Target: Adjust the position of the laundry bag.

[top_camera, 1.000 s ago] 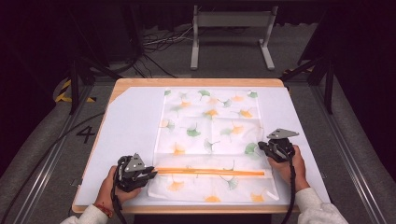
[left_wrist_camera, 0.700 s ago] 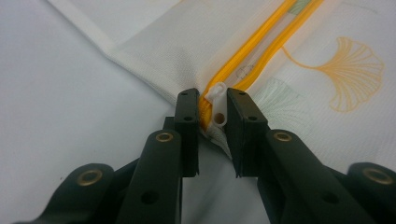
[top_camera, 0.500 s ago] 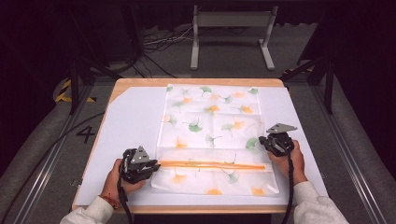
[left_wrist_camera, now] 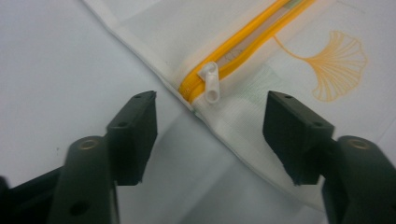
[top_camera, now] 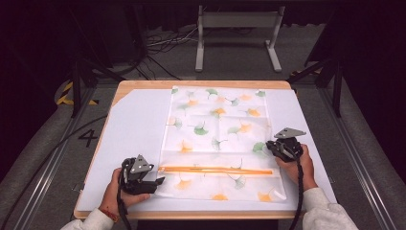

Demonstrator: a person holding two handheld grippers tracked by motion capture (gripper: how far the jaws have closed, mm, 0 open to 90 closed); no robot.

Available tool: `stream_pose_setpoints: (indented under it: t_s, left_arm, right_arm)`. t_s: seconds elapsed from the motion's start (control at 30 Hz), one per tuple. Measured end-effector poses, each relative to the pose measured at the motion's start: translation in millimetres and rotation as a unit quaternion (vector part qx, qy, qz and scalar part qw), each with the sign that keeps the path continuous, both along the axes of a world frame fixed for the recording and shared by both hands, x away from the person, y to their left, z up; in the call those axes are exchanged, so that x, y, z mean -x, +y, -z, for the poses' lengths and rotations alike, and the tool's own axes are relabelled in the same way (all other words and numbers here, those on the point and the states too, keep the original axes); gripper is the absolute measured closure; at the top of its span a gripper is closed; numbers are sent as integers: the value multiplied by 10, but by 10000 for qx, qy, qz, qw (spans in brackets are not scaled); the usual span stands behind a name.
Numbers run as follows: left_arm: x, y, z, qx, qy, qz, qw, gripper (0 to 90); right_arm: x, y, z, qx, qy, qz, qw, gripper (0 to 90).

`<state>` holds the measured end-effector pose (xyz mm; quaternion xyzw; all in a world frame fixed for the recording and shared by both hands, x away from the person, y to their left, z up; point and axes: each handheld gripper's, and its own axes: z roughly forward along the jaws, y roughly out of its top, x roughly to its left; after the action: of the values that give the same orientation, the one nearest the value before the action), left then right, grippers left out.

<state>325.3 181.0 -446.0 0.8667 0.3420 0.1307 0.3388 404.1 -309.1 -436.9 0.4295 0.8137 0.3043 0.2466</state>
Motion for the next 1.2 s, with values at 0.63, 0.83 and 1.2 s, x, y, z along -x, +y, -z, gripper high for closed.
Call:
stream_pose_setpoints:
  t_s: [0.63, 0.83, 1.2]
  left_arm:
    - [145, -131, 19, -30, 141, -46, 9999, 704]
    - [107, -66, 28, 133, 164, -111, 9997, 852]
    - [142, -17, 9, 215, 53, -85, 9997, 829]
  right_arm:
    - [100, -27, -23, -96, -128, -79, 9998, 486]
    - [134, 10, -40, -62, -184, -202, 9996, 468]
    - [215, 147, -63, 5, -243, -562, 9981, 463]
